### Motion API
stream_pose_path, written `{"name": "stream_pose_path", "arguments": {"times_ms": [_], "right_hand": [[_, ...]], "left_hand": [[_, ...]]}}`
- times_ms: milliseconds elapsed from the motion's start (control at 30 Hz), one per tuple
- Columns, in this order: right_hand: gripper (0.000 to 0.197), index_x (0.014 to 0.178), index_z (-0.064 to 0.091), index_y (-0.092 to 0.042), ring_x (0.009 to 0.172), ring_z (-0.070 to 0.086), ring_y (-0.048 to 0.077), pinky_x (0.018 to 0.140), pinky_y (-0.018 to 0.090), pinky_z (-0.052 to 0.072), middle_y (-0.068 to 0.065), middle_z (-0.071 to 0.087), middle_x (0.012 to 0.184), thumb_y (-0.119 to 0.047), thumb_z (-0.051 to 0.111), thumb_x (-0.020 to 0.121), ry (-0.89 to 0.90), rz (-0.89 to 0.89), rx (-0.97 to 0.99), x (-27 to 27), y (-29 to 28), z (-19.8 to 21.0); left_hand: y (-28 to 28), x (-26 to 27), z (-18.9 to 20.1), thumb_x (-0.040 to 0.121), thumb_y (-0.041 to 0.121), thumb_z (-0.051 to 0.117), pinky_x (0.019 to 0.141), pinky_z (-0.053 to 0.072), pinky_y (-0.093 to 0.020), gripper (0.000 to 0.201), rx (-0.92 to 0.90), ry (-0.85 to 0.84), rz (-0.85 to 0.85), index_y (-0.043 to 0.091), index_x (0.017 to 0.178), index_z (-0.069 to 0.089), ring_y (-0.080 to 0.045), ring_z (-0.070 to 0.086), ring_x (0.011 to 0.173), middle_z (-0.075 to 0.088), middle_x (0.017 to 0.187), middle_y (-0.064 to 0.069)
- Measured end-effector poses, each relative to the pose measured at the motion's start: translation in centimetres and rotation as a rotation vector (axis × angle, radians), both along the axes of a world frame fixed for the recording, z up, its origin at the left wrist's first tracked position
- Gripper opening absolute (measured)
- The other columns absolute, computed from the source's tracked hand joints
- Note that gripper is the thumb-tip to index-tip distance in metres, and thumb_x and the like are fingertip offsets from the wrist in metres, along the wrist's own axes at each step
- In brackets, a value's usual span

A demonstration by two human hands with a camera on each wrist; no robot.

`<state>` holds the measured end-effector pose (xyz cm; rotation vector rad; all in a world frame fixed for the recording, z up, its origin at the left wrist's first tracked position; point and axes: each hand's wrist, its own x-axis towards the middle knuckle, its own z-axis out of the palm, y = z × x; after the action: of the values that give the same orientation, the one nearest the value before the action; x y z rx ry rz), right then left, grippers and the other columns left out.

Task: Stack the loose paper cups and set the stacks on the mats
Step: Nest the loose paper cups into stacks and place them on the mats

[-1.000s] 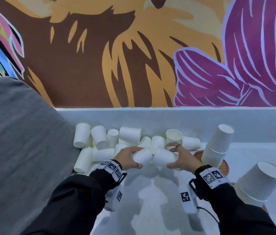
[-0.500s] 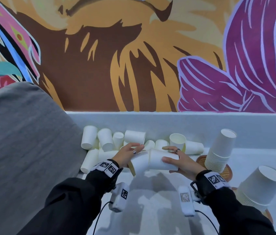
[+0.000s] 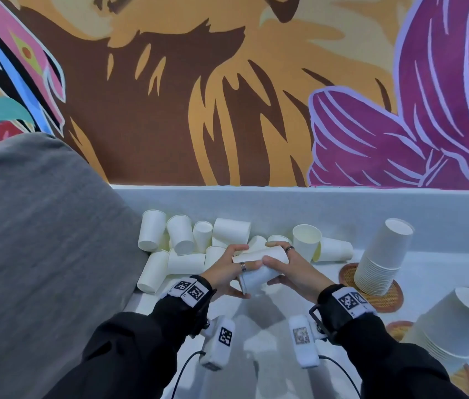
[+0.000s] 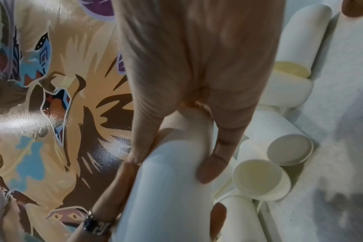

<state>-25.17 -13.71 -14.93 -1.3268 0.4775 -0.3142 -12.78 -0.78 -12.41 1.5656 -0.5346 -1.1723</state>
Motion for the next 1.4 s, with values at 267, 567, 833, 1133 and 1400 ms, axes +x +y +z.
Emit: {"name": "stream_pose_path", "arguments": {"times_ms": [267, 567, 833, 1133, 1400], "right_hand": [[0.035, 0.123, 0.045, -0.004, 0.111, 0.049, 0.027, 0.095, 0.029, 0.036, 0.011, 0.045, 0.126, -0.018, 0.055, 0.093, 0.275, -0.526, -0.616, 1.2, -6.4, -1.6], [0.039, 0.131, 0.04, -0.014, 0.1, 0.06, 0.034, 0.091, 0.045, 0.047, 0.016, 0.062, 0.116, -0.004, 0.042, 0.093, 0.612, -0.318, -0.819, 1.0, -8.6, -4.2], [0.046, 0.119, 0.045, -0.021, 0.092, 0.046, 0.023, 0.082, 0.036, 0.037, 0.009, 0.053, 0.099, -0.032, 0.069, 0.081, 0.375, -0.631, -0.994, 0.1, -5.6, -0.4], [0.08, 0.127, 0.039, -0.03, 0.111, 0.032, 0.015, 0.093, 0.022, 0.031, -0.006, 0.026, 0.117, -0.014, 0.081, 0.061, 0.071, -0.371, -1.048, 0.4, -2.7, 1.2], [0.097, 0.139, 0.024, -0.031, 0.104, 0.055, 0.028, 0.09, 0.038, 0.048, 0.008, 0.05, 0.121, -0.005, 0.079, 0.064, 0.064, -0.176, -1.376, 1.4, -0.4, 2.7]], "left_hand": [[-0.6, 2.1, -0.4, 0.082, 0.015, 0.07, 0.065, 0.055, -0.035, 0.03, -0.055, -0.066, 0.121, 0.022, 0.104, 0.05, -0.022, 0.054, 0.094, 0.049, 0.111, -0.006], [-1.3, 3.1, 0.0, 0.083, 0.017, 0.07, 0.065, 0.053, -0.034, 0.037, -0.094, -0.091, 0.177, 0.019, 0.112, 0.048, -0.022, 0.054, 0.098, 0.051, 0.114, -0.005], [-0.7, 3.2, 0.3, 0.085, 0.015, 0.067, 0.073, 0.052, -0.038, 0.036, -0.179, -0.097, 0.24, 0.018, 0.112, 0.045, -0.022, 0.054, 0.095, 0.05, 0.107, -0.002], [-0.5, 2.5, 1.9, 0.086, 0.017, 0.066, 0.067, 0.05, -0.033, 0.03, -0.219, -0.142, 0.206, 0.021, 0.107, 0.046, -0.021, 0.055, 0.09, 0.052, 0.104, -0.002], [-0.6, 2.0, 2.7, 0.081, 0.029, 0.071, 0.063, 0.055, -0.033, 0.043, -0.131, -0.293, 0.11, 0.025, 0.118, 0.049, -0.02, 0.057, 0.092, 0.053, 0.11, -0.003]]}}
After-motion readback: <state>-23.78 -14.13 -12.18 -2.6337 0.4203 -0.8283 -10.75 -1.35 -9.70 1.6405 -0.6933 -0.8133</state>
